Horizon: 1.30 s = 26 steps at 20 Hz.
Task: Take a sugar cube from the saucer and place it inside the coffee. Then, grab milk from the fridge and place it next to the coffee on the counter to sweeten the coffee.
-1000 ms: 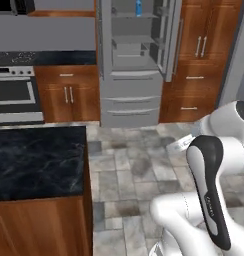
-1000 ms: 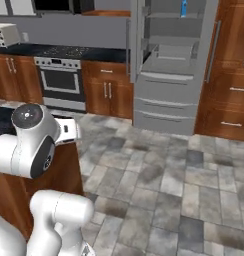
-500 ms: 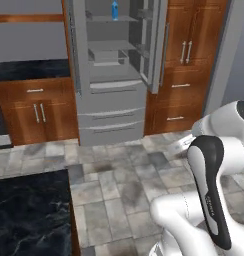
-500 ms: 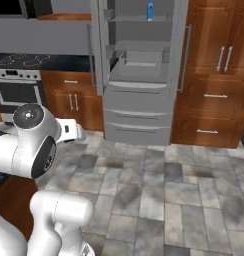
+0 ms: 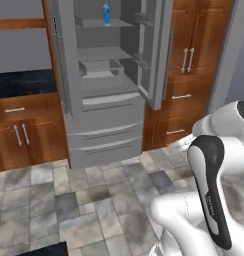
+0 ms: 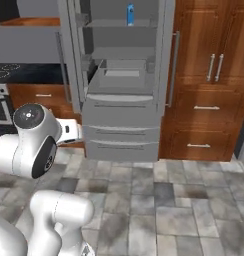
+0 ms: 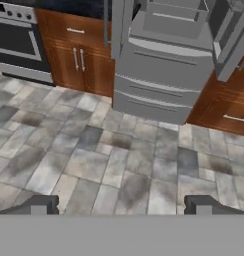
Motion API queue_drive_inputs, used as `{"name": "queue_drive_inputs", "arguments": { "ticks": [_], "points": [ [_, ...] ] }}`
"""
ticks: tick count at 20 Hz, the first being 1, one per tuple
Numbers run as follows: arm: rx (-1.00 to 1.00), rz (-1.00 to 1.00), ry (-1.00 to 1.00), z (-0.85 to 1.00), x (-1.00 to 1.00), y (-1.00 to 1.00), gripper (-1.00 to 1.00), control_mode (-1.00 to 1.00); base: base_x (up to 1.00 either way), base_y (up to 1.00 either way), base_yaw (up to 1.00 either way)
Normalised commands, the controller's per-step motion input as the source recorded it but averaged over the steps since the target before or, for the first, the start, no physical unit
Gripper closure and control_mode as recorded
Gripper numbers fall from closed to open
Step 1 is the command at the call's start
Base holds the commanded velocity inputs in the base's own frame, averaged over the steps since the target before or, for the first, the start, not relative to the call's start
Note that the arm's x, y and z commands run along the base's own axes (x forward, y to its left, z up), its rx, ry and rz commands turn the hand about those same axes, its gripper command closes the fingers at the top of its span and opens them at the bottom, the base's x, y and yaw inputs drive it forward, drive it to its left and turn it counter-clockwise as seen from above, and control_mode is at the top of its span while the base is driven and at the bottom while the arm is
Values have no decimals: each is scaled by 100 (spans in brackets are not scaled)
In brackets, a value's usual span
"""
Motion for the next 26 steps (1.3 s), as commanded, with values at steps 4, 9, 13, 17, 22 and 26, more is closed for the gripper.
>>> {"name": "queue_drive_inputs", "arguments": {
  "ticks": [4,9,13,17,22,26],
  "points": [
    [0,0,0,0,0,0,-100,100,100,-1,2],
    [0,0,0,0,0,0,-100,100,100,-26,9],
    [0,0,0,0,0,0,-100,100,100,-37,6],
    [0,0,0,0,0,0,-100,100,100,-19,3],
    [0,0,0,0,0,0,-100,100,89,0,0],
    [0,0,0,0,0,0,-100,100,76,-1,0]
  ]
}}
